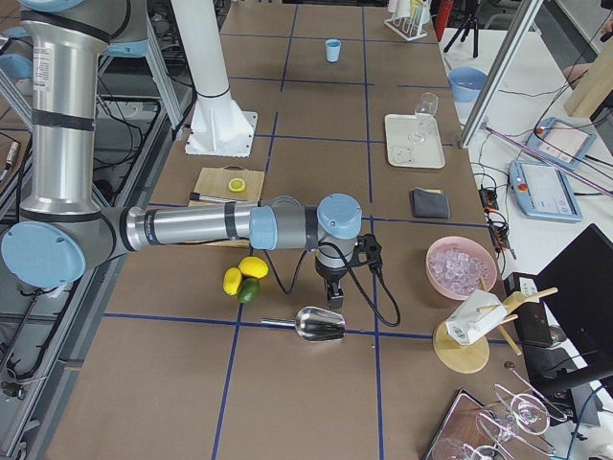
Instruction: Pour ice into bowl
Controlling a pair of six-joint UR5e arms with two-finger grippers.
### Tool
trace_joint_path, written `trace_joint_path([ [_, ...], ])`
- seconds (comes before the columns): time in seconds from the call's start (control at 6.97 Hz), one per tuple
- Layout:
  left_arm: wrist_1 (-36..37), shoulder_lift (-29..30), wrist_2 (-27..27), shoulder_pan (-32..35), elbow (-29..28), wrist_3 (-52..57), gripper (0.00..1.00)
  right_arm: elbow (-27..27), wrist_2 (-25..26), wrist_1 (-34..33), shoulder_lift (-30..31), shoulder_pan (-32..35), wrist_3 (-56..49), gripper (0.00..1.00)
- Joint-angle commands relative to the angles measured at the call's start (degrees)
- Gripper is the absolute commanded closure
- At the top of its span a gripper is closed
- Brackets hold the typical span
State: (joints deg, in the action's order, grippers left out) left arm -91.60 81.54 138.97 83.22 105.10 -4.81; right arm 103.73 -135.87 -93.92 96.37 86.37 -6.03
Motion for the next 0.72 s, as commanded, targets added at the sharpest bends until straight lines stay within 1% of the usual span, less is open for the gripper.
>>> trace_joint_path([
  [0.0, 0.72, 0.02, 0.08, -2.71, 0.28, -2.04, 0.00, -0.02, 0.34, 0.22, -0.31, -0.41, 1.02, 0.00],
  [0.14, -0.67, 0.54, 0.25, -2.71, 0.28, -2.13, 0.00, -0.02, 0.34, 0.31, -0.31, -0.42, 0.93, 0.00],
  [0.29, -2.16, 0.29, 0.08, -2.28, 1.68, -1.87, 0.00, 0.07, 0.34, 0.31, -0.31, -0.42, 0.93, 0.00],
  [0.57, -2.09, 0.19, 0.08, -2.01, 0.99, -1.78, 0.00, 0.07, 0.34, 0.31, -0.39, -1.20, 1.02, 0.00],
])
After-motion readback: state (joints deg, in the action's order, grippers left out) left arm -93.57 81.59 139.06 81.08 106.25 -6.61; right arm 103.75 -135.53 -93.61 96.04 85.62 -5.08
